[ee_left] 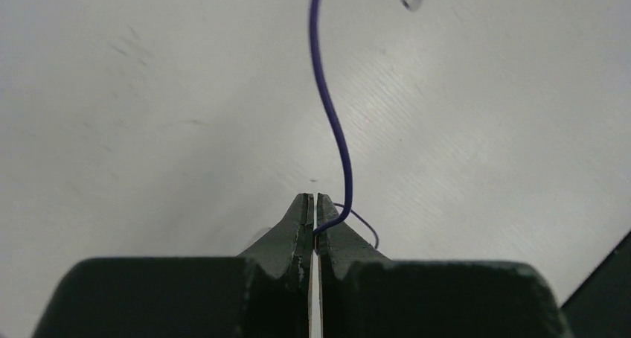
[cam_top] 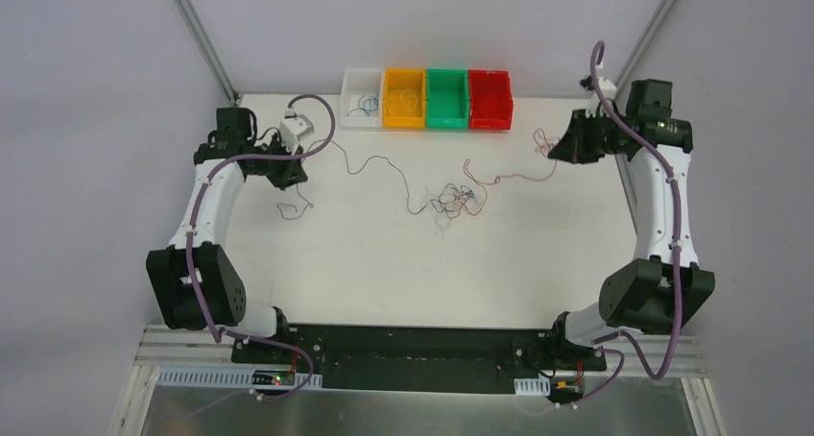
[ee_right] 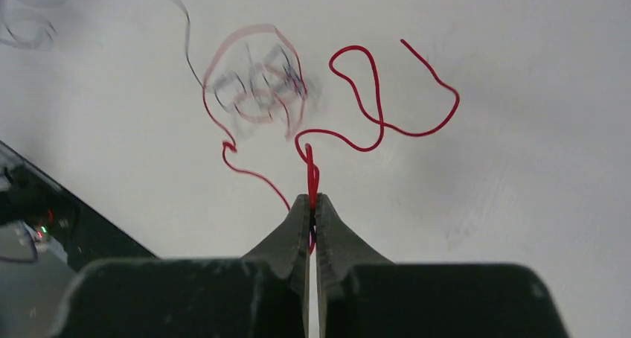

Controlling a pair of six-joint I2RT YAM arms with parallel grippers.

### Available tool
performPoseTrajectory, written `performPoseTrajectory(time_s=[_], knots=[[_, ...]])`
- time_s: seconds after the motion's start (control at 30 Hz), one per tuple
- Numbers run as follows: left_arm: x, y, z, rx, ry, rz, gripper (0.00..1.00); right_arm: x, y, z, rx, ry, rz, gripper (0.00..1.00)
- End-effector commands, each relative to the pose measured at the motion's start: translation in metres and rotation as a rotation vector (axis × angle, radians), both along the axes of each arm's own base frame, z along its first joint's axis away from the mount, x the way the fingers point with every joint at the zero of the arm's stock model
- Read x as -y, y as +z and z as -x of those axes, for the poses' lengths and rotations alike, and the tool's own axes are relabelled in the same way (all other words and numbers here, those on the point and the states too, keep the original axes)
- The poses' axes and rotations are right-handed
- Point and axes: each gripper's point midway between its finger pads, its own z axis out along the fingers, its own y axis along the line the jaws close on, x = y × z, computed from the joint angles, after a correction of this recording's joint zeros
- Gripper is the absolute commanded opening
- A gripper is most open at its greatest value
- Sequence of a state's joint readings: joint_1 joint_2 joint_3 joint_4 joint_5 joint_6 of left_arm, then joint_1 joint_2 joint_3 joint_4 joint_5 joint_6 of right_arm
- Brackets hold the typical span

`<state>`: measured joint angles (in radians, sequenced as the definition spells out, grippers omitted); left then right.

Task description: Untangle the cables

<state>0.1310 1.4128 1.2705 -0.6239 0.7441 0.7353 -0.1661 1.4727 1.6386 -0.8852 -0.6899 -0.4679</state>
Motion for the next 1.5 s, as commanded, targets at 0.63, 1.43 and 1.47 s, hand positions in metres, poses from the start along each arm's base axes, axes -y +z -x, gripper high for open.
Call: performPoseTrajectory(time_s=[0.63, 1.43, 1.47], knots=[[0.141, -0.063, 0.027, -0.492, -0.177, 0.190, 0.57, -0.060, -0.123, 0.065, -0.257, 0.545, 0.118, 0.74], [0.200, -0.098, -0.041, -0.753, 0.118, 0.376, 0.59, -0.098, -0.261, 0.008, 0.138, 0.957, 0.452, 0.51], [0.200, -0.098, -0.039, -0.762, 0.128, 0.391, 0.60, -0.098, -0.264, 0.009, 0.134, 0.966, 0.455, 0.47]])
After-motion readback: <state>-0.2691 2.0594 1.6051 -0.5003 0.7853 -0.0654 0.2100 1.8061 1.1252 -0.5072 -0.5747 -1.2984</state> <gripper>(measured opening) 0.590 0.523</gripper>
